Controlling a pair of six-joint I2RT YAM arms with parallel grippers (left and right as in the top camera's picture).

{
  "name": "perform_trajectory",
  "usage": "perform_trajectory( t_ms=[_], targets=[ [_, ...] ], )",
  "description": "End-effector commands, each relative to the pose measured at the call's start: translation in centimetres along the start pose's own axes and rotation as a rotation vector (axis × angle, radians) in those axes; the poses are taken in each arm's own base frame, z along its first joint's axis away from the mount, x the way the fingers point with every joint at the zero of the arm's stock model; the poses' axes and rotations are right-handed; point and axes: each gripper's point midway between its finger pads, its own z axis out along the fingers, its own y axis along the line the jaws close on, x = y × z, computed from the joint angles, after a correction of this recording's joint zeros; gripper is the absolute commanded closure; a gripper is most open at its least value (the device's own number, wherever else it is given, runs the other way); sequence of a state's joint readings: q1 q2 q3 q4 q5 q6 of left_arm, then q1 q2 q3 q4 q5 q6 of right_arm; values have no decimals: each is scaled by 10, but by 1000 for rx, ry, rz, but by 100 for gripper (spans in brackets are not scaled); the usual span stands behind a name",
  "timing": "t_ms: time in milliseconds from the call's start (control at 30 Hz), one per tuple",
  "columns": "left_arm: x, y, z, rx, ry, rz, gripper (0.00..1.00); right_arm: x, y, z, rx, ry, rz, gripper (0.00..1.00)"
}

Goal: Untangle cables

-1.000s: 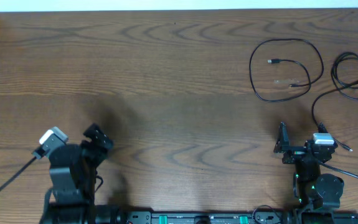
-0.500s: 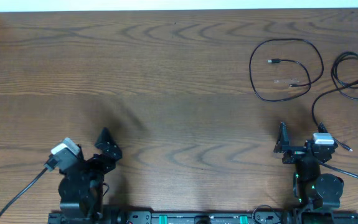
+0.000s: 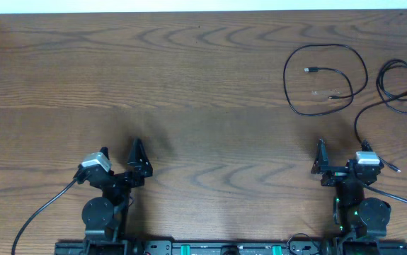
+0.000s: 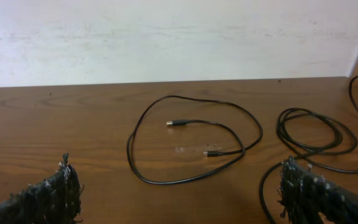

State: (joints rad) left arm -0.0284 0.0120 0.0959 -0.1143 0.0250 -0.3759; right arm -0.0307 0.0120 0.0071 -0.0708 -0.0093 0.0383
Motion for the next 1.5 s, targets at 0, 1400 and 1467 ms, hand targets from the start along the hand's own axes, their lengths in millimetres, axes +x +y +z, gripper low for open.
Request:
perform_trajectory(
  t_ms=[0,1400,1467],
  targets=[
    [8,-4,3,39,0,70,1,1,-2,0,11,0,9,1],
    [34,-1,8,60,52,328,1,1,-2,0,11,0,10,1],
    [33,-1,8,59,52,329,1,0,-2,0,11,-1,10,1]
  ],
)
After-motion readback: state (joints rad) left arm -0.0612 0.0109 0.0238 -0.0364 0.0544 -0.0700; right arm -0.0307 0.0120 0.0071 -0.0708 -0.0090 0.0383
